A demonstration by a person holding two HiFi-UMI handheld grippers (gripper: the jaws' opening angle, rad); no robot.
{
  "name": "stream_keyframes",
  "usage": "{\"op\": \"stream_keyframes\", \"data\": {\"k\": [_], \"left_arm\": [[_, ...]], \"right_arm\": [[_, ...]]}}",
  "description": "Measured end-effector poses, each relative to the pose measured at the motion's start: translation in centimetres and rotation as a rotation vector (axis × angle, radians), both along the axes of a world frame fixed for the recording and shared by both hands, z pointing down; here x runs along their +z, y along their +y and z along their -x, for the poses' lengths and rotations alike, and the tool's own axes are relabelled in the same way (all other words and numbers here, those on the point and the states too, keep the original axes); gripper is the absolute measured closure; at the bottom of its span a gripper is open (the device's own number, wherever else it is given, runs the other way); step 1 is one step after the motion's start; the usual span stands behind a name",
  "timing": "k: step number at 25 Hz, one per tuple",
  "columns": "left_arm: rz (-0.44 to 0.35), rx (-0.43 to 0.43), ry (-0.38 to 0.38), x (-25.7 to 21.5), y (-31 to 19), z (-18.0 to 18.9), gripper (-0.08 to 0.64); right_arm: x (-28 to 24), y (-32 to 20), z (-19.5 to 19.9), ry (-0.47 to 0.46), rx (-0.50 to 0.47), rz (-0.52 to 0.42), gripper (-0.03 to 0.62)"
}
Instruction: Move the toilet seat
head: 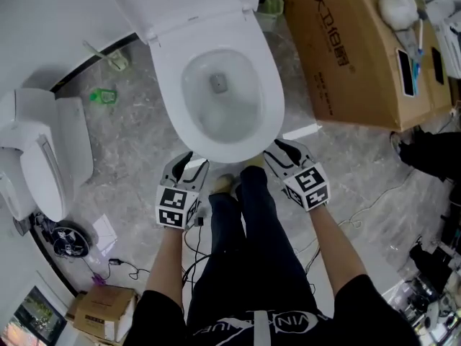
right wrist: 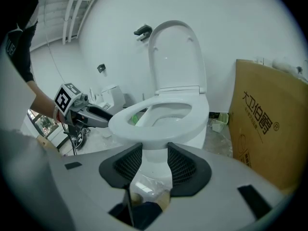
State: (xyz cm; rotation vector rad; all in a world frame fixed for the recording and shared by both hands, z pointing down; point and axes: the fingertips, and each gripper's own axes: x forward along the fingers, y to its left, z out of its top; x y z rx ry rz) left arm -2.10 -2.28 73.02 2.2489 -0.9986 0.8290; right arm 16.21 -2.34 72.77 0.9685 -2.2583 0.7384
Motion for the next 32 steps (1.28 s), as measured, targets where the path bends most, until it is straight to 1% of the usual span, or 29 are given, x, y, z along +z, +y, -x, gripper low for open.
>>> {"op": "stream_keyframes", "data": {"k": [6, 15, 23, 29, 32], "left_arm": [[-0.027, -0.014, 0.014, -3.7, -0.9, 0.0, 0.376], [-0.100, -0.038, 0.029, -9.0, -3.3, 0.1, 0.402], [-0.172, -0.114, 0.089, -13.9, -5.8, 0.3, 0.457], [-0.198, -0.174, 0.130, -17.0, -7.7, 0.6, 0.477], [-0.227, -0.198, 0.140, -18.7, -9.2, 0.5, 0.503]], "right_arm": [[-3.9, -1.0, 0.1, -0.031, 0.000, -0.022, 0.419], [-9.3, -3.6, 0.5, -0.060, 0.018, -0.056, 0.419], [-14.3, -6.7, 1.1, -0.096, 0.020, -0.122, 0.420], [-17.6, -8.9, 1.6, -0.091, 0.015, -0.174, 0.430], [-19.3, -10.4, 1.8, -0.097, 0.016, -0.201, 0.434]]}}
